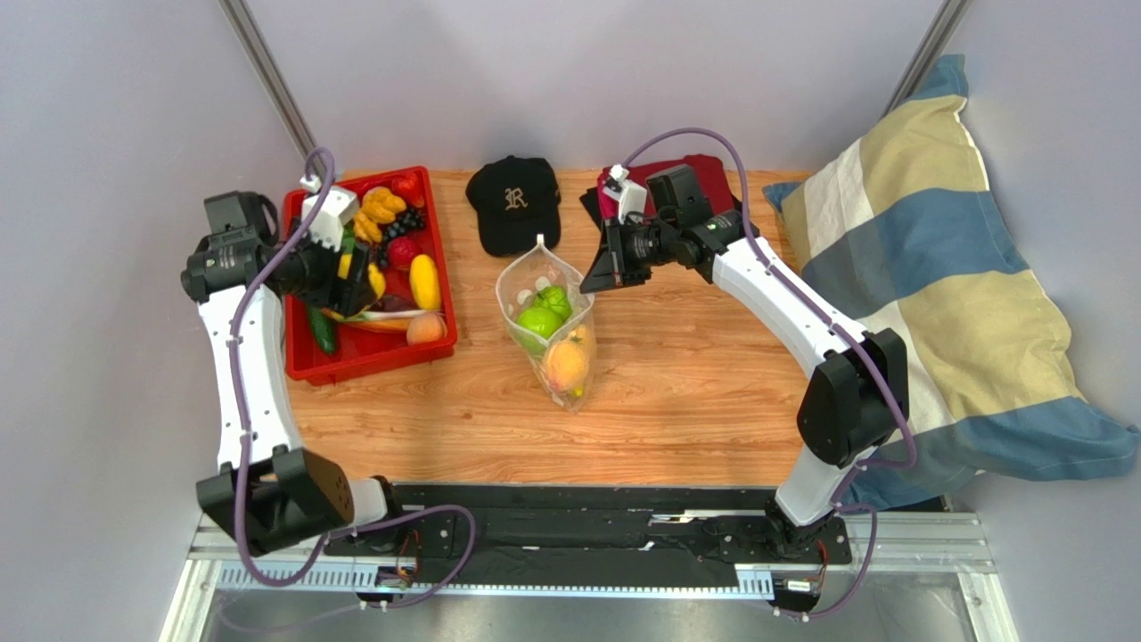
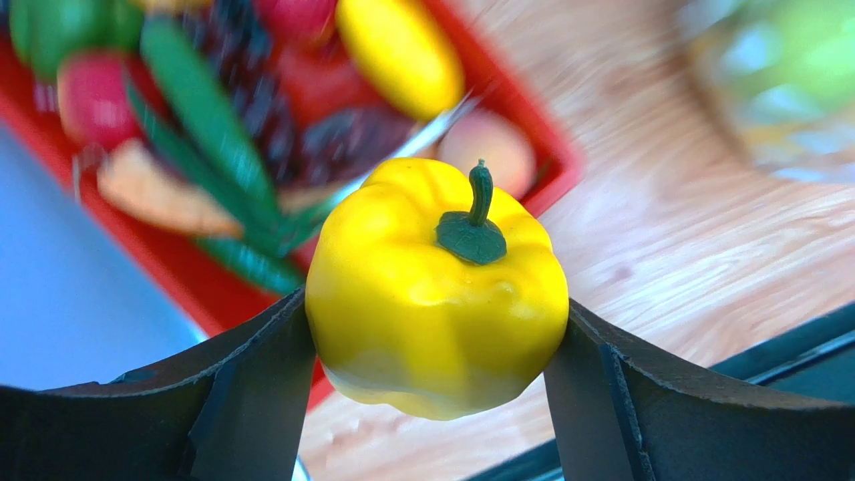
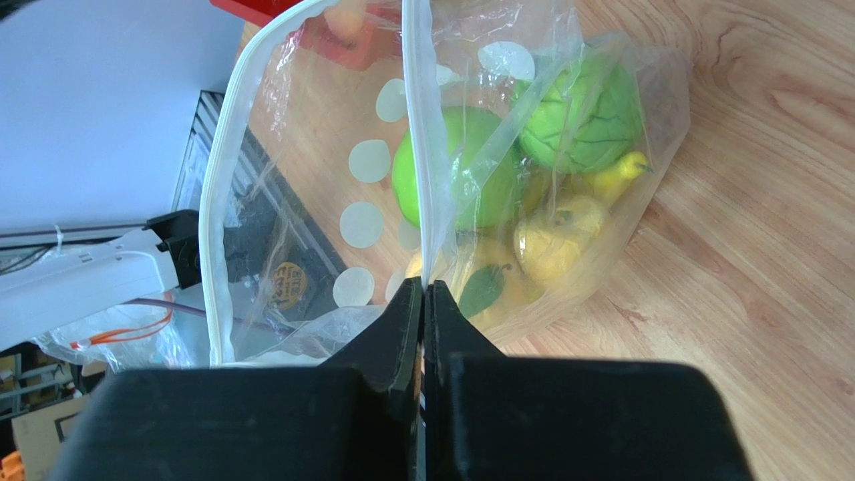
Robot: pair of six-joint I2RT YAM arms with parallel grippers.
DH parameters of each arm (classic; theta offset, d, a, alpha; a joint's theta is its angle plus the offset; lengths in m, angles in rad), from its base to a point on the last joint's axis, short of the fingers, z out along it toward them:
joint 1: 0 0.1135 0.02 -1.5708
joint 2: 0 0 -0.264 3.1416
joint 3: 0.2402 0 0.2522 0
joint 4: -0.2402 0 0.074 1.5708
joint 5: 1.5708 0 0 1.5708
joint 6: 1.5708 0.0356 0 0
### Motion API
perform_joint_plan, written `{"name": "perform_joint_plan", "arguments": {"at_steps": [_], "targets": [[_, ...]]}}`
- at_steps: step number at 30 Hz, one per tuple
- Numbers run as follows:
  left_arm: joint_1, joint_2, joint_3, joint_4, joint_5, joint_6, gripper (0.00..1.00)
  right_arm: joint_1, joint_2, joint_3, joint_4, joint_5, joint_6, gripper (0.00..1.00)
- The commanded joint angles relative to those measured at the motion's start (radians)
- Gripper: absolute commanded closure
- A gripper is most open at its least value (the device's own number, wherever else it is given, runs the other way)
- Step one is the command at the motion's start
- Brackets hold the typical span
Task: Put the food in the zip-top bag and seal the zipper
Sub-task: Place the fake fruit in the zipper food storage bag.
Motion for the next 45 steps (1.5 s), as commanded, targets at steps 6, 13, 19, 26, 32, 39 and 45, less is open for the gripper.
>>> {"name": "perform_joint_plan", "arguments": {"at_steps": [6,13,19,26,32,39,45], "targets": [[-0.563,0.005,0.183,0.182,0.148,-0.266,0.52,-0.006,-0.023,0.051,-0.053,-0.071,-0.135,1.00],[-0.793,0.180,0.232,0.287,0.064,-0.418,0.47,-0.006,-0.056,0.028,-0.030,-0.044,-0.091,1.00],[-0.831,0.254,0.157,0.321,-0.030,-0.590,0.48,-0.009,-0.090,-0.011,-0.003,-0.027,-0.027,1.00],[-0.833,0.265,0.111,0.298,0.065,-0.713,0.31,-0.009,-0.104,-0.035,0.025,-0.013,0.009,1.00],[-0.836,0.260,0.206,0.146,-0.008,-0.722,0.12,-0.009,-0.170,-0.130,0.115,-0.012,0.035,1.00],[-0.790,0.188,0.299,0.111,-0.146,-0.682,0.06,-0.010,-0.199,-0.172,0.129,-0.016,0.041,1.00],[-0.764,0.240,0.273,0.103,-0.225,-0.673,0.15,-0.009,-0.219,-0.181,0.140,-0.027,0.052,1.00]]}}
